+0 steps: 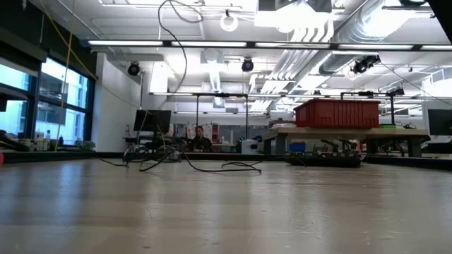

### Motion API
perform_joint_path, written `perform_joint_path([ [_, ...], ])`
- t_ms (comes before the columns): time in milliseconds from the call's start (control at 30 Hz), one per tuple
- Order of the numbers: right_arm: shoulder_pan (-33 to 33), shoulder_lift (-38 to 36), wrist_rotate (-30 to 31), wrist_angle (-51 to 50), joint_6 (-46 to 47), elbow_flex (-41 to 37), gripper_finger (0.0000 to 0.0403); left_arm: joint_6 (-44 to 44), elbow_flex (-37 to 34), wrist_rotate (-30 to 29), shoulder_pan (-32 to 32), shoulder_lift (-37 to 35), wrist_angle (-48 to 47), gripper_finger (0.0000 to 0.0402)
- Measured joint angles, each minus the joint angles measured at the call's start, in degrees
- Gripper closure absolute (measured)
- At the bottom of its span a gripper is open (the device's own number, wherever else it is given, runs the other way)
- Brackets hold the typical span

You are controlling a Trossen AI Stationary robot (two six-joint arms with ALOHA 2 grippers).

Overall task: Coil cords
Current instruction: Coil the black wire on the black spool

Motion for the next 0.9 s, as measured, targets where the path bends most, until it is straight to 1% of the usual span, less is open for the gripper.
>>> perform_joint_path([
  [133, 0.0, -1.0, 0.1, -5.9, 2.7, 0.0, 0.0325, 0.1, 0.0, 0.0, -0.4, -0.7, 0.1, 0.0401],
  [233, 0.0, -2.1, 0.1, -10.3, 2.9, 0.0, 0.0286, 0.0, 0.0, 0.0, -0.4, -0.8, 0.9, 0.0401],
  [300, 0.0, -2.2, 0.1, -12.0, 3.1, 0.0, 0.0268, 0.0, 0.0, 0.1, -0.4, -0.8, 1.8, 0.0401],
  [400, 0.1, -2.1, -0.1, -13.5, 5.9, 0.0, 0.0257, 0.0, 0.1, 0.1, -0.4, -0.6, 3.8, 0.0401],
  [533, 0.3, -2.1, -0.3, -14.1, 5.5, 0.0, 0.0255, 1.4, 0.1, 0.2, -0.4, -0.2, 4.3, 0.0401],
  [633, 0.5, -2.1, -0.3, -14.3, 4.3, 0.0, 0.0263, 1.5, 0.1, 0.2, -0.4, 0.0, 4.3, 0.0401],
  [767, 0.6, -2.1, -0.3, -14.7, 3.6, 0.0, 0.0292, 1.5, 0.1, 0.2, -0.4, 0.0, 4.3, 0.0401],
  [900, 0.7, -2.1, 1.1, -15.6, 3.0, 0.0, 0.0326, 1.0, 0.1, 0.2, -0.4, 0.0, 4.3, 0.0401],
])
